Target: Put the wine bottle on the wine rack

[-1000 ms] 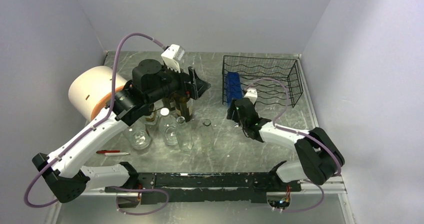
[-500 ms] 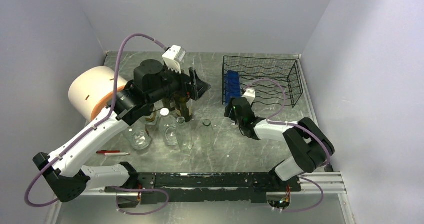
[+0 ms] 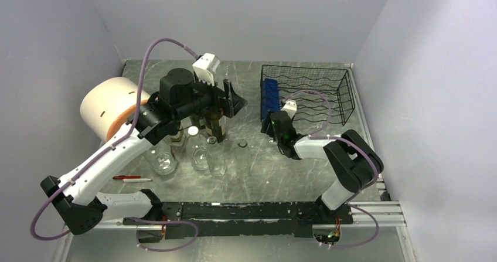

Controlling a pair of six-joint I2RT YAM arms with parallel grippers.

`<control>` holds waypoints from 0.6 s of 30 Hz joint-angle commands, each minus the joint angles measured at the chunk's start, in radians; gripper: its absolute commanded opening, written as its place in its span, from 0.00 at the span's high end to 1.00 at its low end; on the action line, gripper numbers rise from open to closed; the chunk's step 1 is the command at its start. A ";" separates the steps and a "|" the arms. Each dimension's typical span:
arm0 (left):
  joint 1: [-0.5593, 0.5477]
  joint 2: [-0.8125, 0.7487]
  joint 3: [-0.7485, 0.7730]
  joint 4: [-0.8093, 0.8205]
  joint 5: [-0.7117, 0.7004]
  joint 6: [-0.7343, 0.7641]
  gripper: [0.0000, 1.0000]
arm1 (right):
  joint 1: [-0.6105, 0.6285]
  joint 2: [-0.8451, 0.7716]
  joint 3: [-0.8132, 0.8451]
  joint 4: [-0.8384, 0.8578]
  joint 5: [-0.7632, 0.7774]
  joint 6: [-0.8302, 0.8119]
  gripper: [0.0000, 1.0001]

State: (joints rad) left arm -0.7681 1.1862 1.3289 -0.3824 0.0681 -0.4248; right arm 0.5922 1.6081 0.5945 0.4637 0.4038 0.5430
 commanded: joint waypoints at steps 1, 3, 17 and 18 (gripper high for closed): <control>0.004 0.020 0.064 -0.055 0.037 0.018 0.01 | -0.014 -0.053 0.066 0.119 0.025 0.015 0.33; 0.004 0.025 0.074 -0.066 0.042 0.013 0.01 | -0.014 -0.086 0.066 0.082 0.028 0.010 0.22; 0.004 -0.046 0.020 -0.055 -0.064 0.085 0.01 | -0.047 -0.433 0.117 -0.436 0.070 0.009 0.15; 0.004 -0.061 0.007 -0.044 -0.067 0.096 0.01 | -0.053 -0.454 0.131 -0.492 0.082 0.012 0.17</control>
State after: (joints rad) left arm -0.7681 1.1934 1.3693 -0.4522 0.0498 -0.3904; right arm 0.5617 1.2362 0.6773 0.1917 0.4240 0.5385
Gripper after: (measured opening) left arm 0.990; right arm 0.861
